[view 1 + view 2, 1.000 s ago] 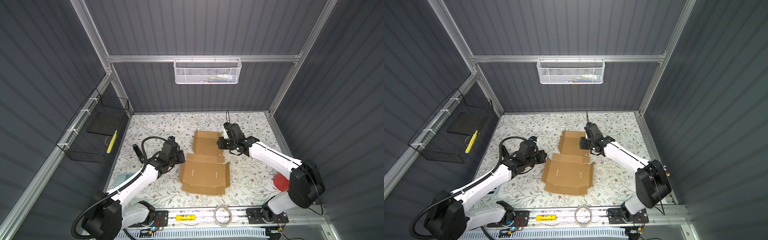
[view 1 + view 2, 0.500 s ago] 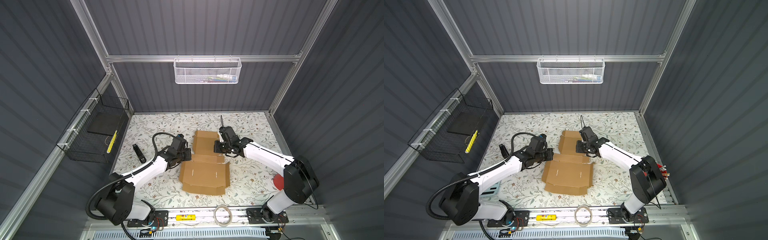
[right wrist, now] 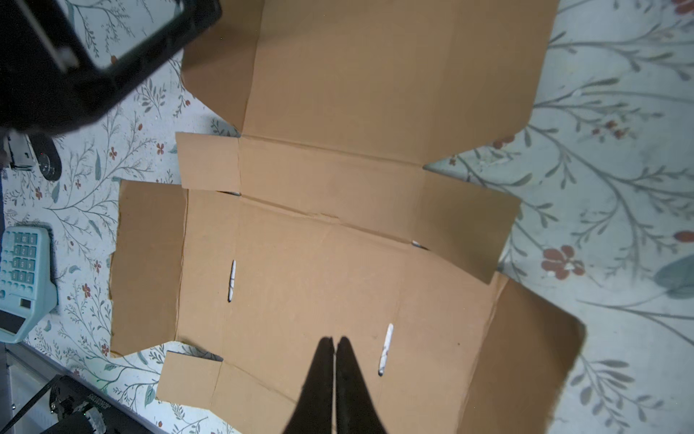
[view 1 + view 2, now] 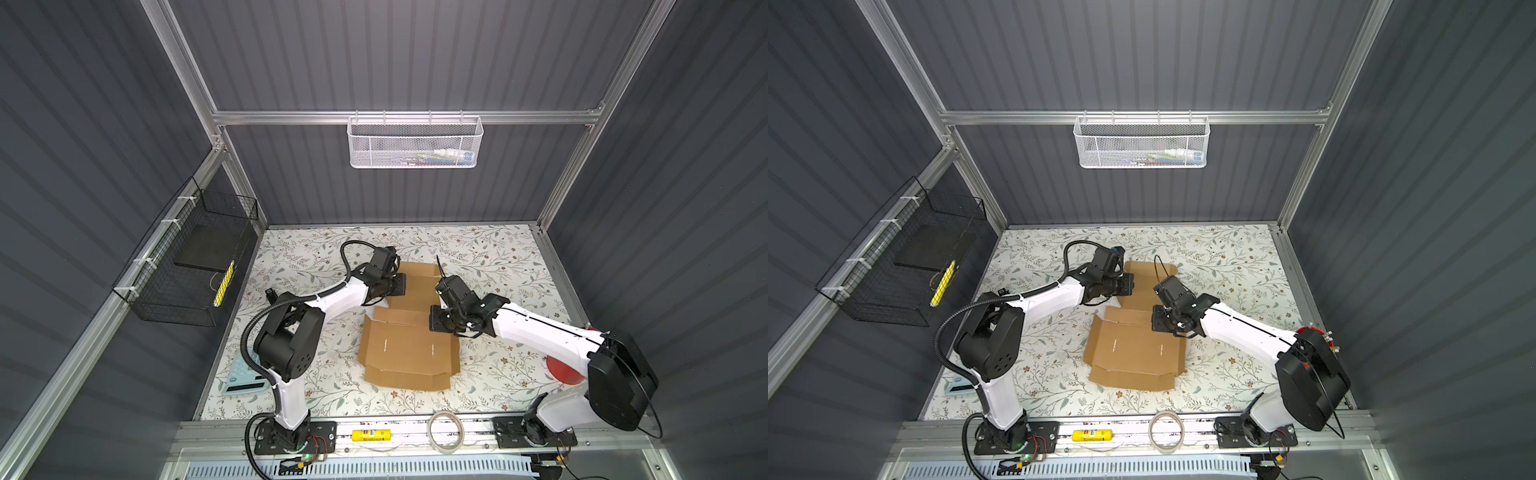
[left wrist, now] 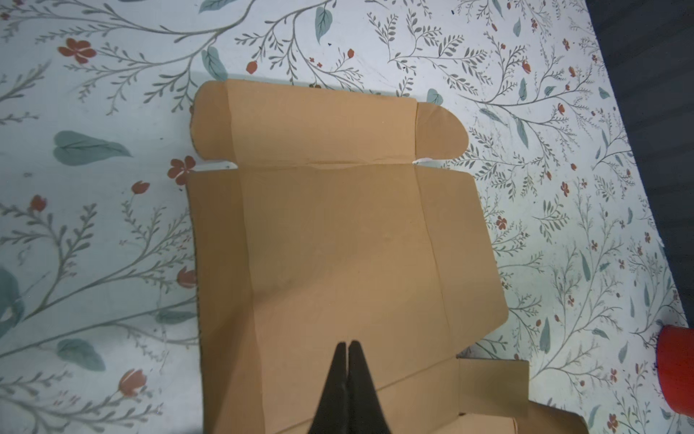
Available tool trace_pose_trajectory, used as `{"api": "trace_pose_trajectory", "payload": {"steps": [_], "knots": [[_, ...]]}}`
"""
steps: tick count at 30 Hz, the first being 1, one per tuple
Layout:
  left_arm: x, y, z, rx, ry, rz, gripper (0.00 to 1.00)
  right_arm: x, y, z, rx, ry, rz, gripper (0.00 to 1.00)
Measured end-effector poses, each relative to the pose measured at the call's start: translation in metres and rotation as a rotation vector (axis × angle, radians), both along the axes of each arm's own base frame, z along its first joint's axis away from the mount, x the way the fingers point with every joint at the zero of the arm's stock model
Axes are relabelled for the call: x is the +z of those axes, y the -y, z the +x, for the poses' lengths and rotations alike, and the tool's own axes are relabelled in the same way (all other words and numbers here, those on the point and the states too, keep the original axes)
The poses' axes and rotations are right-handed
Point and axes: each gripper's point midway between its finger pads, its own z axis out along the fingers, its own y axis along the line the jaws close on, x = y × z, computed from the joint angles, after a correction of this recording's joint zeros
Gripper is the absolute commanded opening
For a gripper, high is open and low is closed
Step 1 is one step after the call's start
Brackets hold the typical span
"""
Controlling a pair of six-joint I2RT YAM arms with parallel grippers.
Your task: Fold the paper box
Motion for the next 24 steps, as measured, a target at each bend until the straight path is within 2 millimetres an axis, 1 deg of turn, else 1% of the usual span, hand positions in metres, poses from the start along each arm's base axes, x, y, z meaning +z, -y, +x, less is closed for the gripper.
{"api": "trace_pose_trajectory", "payload": {"steps": [2,4,11,15,19,24], "knots": [[-0.007,0.004,0.006,-0.007,-0.002,0.012,0.00,-0.008,0.000,-0.009,0.003,-0.027,-0.005,0.10],[-0.013,0.005,0.010,-0.009,-0.002,0.026,0.00,-0.014,-0.001,-0.013,0.000,-0.049,-0.003,0.10],[-0.033,-0.005,0.017,0.015,-0.019,0.069,0.00,-0.040,-0.010,-0.016,0.007,-0.111,0.000,0.10],[-0.036,-0.017,0.024,0.042,-0.019,0.072,0.00,-0.058,-0.013,-0.017,0.014,-0.149,-0.014,0.10],[-0.045,-0.033,0.028,0.073,-0.032,0.080,0.00,-0.072,-0.015,-0.018,0.018,-0.176,-0.025,0.11],[-0.059,-0.050,0.025,0.099,-0.060,0.096,0.00,-0.079,-0.015,-0.016,0.014,-0.190,-0.025,0.11]]}}
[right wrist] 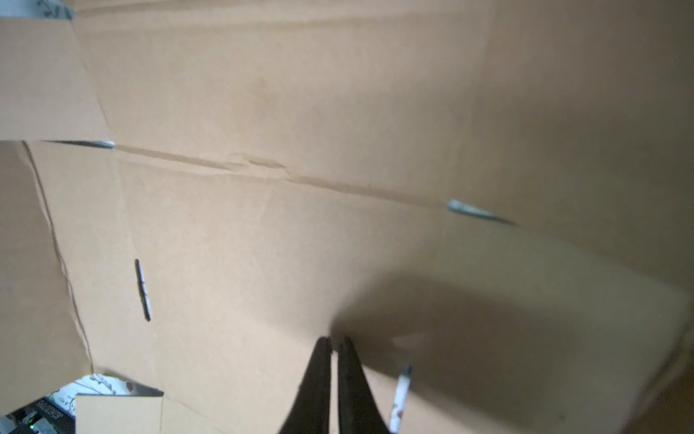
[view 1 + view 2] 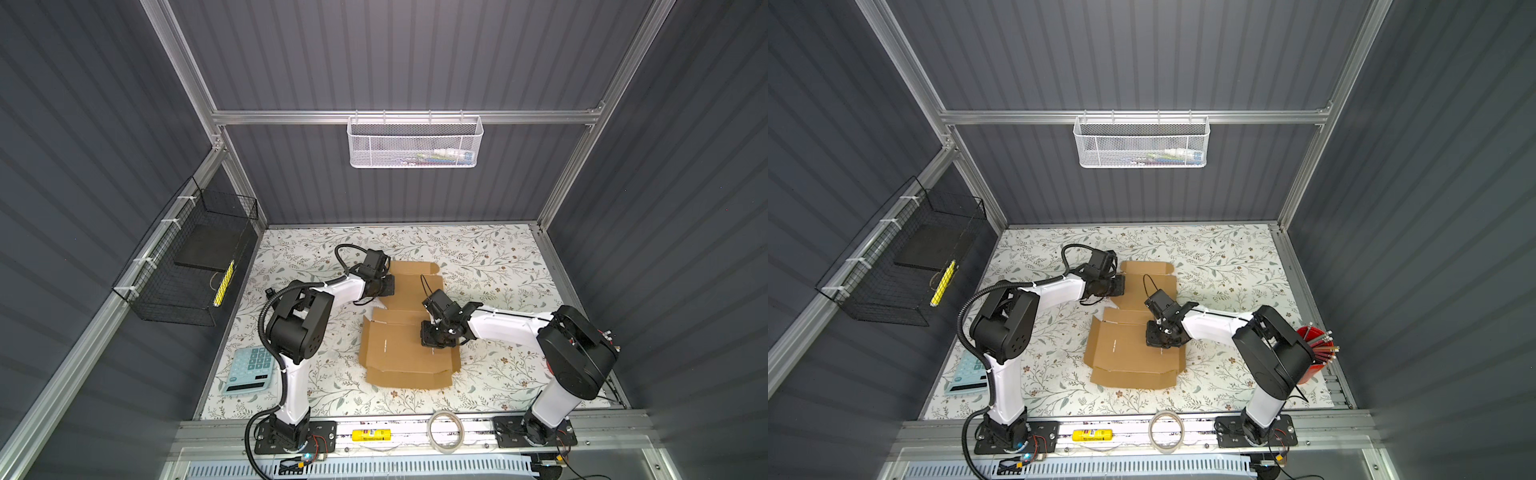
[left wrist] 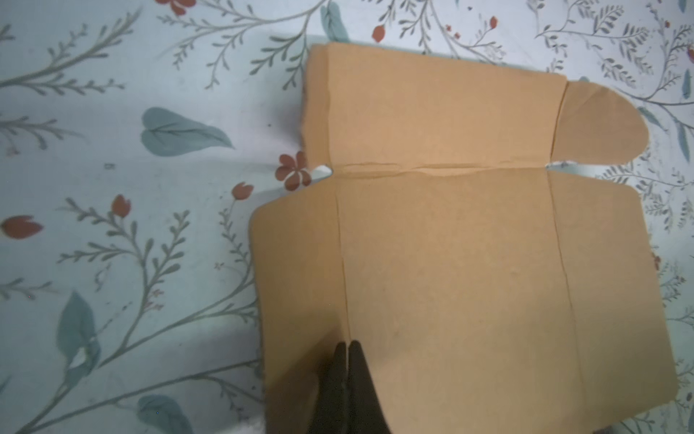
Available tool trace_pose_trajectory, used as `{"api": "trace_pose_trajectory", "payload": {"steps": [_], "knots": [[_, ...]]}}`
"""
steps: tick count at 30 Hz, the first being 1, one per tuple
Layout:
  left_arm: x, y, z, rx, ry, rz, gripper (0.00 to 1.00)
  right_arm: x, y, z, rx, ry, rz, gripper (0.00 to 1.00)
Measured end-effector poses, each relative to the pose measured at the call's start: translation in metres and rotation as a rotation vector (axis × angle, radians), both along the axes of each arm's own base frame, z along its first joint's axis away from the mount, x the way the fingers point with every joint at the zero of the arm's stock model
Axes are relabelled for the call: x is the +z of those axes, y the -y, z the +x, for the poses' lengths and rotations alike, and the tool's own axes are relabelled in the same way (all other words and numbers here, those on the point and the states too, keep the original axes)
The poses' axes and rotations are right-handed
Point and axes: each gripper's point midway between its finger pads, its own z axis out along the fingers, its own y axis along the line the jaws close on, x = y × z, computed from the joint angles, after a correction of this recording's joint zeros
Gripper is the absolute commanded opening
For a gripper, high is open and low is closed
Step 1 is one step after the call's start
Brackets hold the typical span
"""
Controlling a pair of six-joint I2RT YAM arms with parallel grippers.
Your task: Fold the paper box
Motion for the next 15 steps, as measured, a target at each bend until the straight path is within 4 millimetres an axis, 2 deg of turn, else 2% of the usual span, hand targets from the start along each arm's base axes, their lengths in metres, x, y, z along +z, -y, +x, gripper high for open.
{"api": "trace_pose_trajectory", "payload": {"steps": [2,9,15], "knots": [[-0.007,-0.006,-0.003,0.007,-0.015,0.007,0.00,0.000,0.001,0.002,-0.007,-0.002,0.000,0.12],[-0.007,-0.009,-0.004,0.012,0.002,-0.002,0.00,-0.001,0.013,0.013,-0.031,-0.001,-0.010,0.12],[-0.008,-0.021,-0.012,0.043,-0.002,-0.006,0.00,0.000,0.020,0.031,-0.036,-0.001,-0.032,0.12]]}}
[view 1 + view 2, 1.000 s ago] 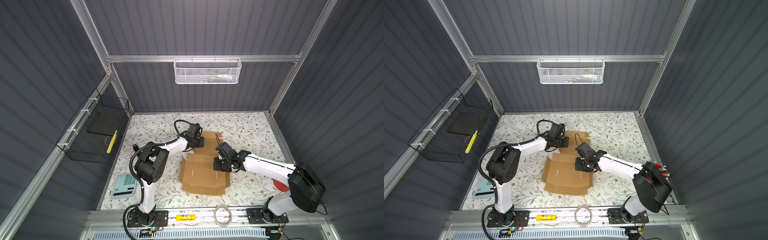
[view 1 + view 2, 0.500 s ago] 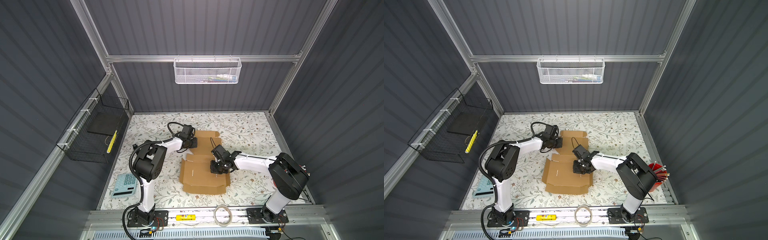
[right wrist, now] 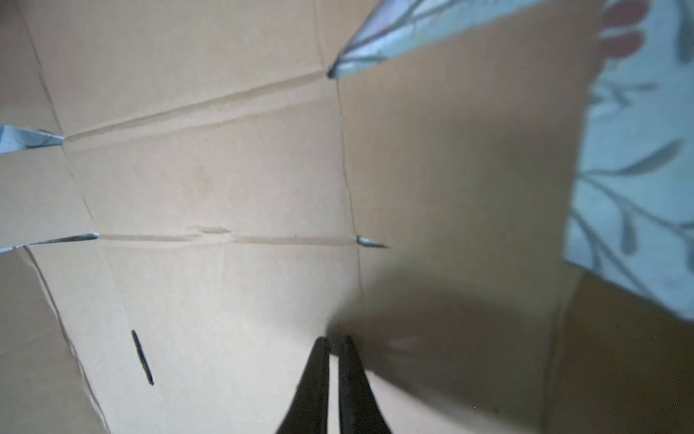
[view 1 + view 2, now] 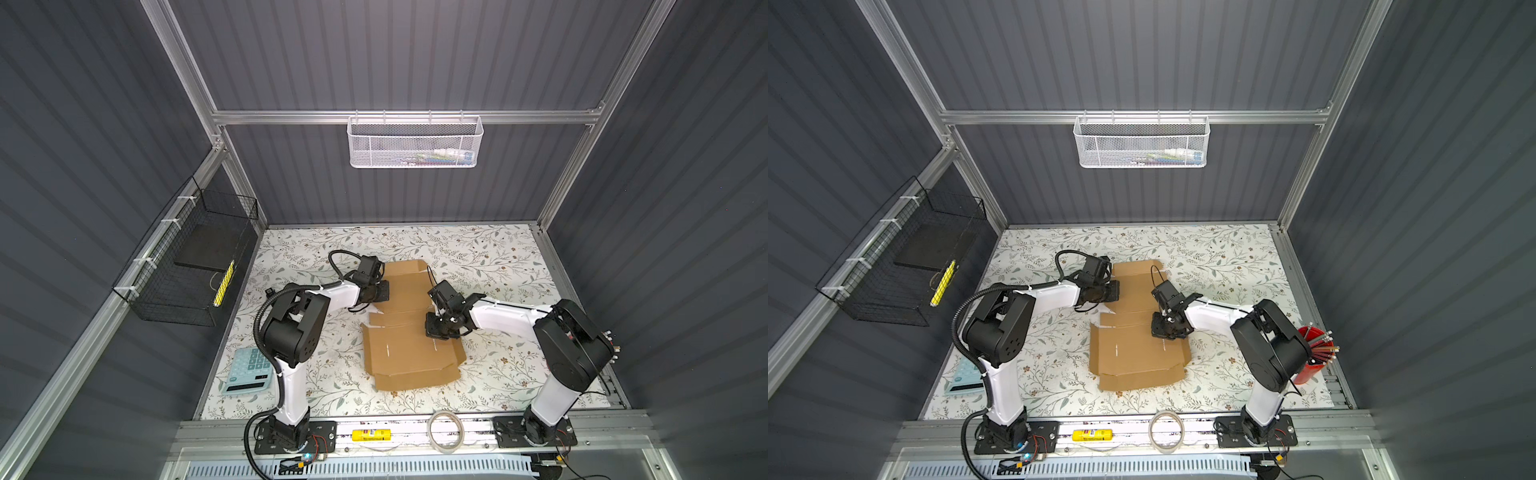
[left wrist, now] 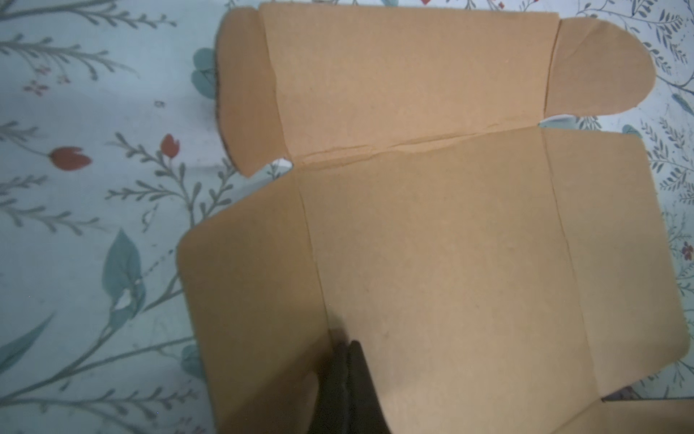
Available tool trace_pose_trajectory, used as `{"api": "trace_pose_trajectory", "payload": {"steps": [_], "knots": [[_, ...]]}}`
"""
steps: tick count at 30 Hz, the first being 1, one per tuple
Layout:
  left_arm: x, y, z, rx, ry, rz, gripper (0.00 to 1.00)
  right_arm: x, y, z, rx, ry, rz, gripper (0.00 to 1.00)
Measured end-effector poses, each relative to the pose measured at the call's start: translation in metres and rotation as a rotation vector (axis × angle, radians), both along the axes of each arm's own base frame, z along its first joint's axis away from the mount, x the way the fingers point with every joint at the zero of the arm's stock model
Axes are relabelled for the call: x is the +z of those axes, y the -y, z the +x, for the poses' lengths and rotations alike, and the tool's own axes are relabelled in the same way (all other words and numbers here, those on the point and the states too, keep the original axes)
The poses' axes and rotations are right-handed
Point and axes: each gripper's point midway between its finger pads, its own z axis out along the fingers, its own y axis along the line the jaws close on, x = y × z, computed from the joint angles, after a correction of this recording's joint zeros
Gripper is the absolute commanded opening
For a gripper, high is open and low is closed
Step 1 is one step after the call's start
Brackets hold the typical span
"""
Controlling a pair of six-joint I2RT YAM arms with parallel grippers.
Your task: Fold the paper box
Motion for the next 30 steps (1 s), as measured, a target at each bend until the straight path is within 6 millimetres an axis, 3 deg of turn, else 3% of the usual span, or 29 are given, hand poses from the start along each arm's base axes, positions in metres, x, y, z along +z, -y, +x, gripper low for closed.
{"api": "trace_pose_trajectory", "payload": {"steps": [13,18,24,30], "knots": [[-0.001,-0.020,-0.017,0.074,-0.034,-0.024,0.00,0.000,0.006,0.054,0.027,0.016,-0.036,0.12],[0.000,-0.023,-0.021,0.088,-0.045,-0.029,0.00,0.004,0.006,0.066,0.045,0.036,-0.051,0.14],[0.004,-0.026,-0.024,0.100,-0.059,-0.029,0.00,0.017,0.008,0.066,0.056,0.055,-0.063,0.15],[0.015,-0.026,-0.018,0.102,-0.062,-0.026,0.00,0.058,0.010,0.050,0.063,0.134,-0.030,0.15]]}}
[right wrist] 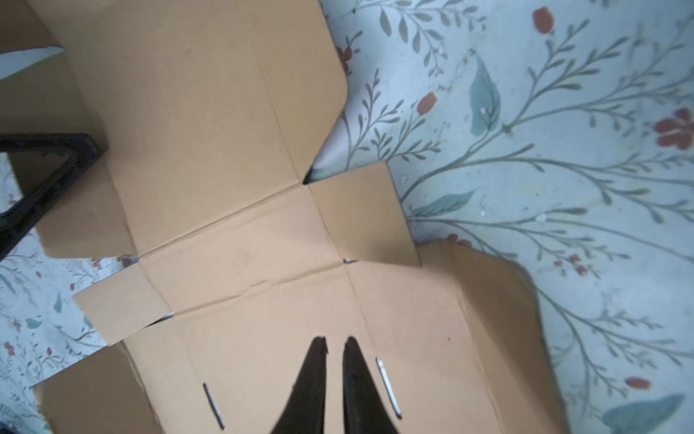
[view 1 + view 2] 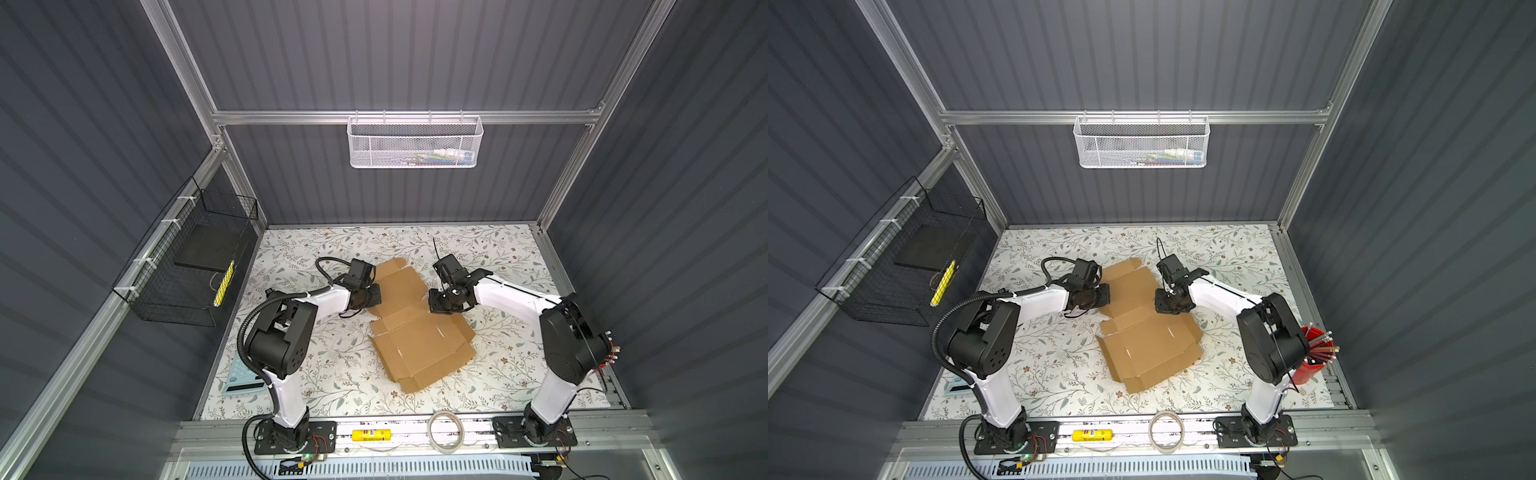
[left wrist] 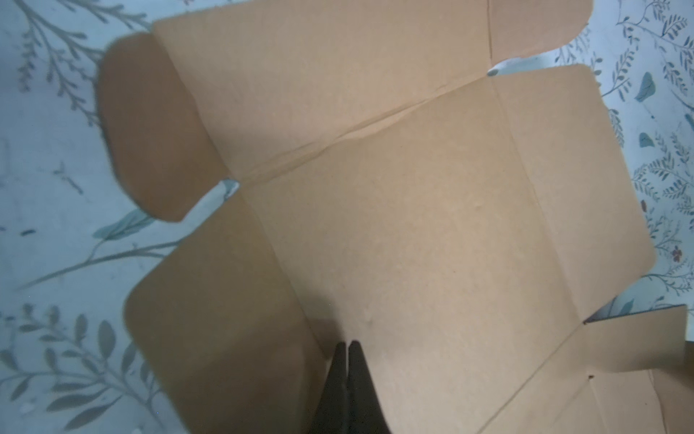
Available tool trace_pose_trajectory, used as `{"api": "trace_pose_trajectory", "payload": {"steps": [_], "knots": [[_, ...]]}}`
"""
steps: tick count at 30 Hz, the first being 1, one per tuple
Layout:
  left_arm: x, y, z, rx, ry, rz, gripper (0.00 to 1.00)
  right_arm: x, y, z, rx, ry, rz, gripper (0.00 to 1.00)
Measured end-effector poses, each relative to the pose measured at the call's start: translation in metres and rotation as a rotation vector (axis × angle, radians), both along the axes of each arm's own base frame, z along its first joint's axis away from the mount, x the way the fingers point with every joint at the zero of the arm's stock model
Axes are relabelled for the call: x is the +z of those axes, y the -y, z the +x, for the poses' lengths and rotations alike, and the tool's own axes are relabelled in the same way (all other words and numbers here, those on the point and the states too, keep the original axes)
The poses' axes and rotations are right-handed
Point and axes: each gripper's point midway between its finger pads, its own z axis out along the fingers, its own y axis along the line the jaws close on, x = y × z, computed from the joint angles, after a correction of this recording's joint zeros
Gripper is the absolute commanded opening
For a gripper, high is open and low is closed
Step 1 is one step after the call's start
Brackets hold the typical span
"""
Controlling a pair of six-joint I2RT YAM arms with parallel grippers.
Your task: Fold the paper box
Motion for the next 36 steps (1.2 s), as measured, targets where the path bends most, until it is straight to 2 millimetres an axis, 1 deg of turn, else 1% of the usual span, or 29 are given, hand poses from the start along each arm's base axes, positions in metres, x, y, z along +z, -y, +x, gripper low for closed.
{"api": "trace_pose_trajectory", "payload": {"steps": [2,4,7,9,11,13,15,17,24,28,32,36], "knots": [[0.013,0.004,0.010,-0.006,0.023,-0.007,0.00,0.009,-0.002,-0.011,0.011,0.016,0.009,0.15],[0.027,0.009,0.021,-0.017,0.056,-0.015,0.00,0.012,-0.007,-0.026,0.024,0.015,0.015,0.15],[0.040,0.015,0.036,-0.030,0.093,-0.018,0.00,0.005,-0.013,-0.047,0.037,-0.019,0.011,0.15],[0.038,0.017,0.042,-0.038,0.096,-0.011,0.00,-0.002,-0.016,-0.059,0.041,-0.044,0.004,0.15],[0.030,0.018,0.044,-0.046,0.082,0.002,0.00,-0.011,-0.017,-0.070,0.040,-0.073,-0.003,0.15],[0.017,0.017,0.042,-0.054,0.057,0.019,0.00,-0.017,-0.017,-0.074,0.030,-0.094,-0.008,0.14],[0.004,0.015,0.039,-0.060,0.027,0.036,0.00,-0.023,-0.016,-0.075,0.020,-0.108,-0.015,0.14],[-0.003,0.012,0.038,-0.060,0.009,0.046,0.00,-0.030,-0.017,-0.074,0.010,-0.120,-0.021,0.14],[-0.011,0.007,0.034,-0.062,-0.006,0.060,0.00,-0.052,-0.016,-0.073,-0.003,-0.161,-0.055,0.14],[-0.015,0.005,0.032,-0.060,-0.003,0.059,0.00,-0.060,-0.012,-0.069,-0.014,-0.180,-0.061,0.14],[-0.015,0.003,0.029,-0.056,0.011,0.059,0.00,-0.059,-0.011,-0.057,-0.024,-0.181,-0.049,0.14],[-0.015,-0.003,0.020,-0.047,0.017,0.053,0.00,-0.060,-0.004,-0.041,-0.035,-0.176,-0.048,0.14]]}}
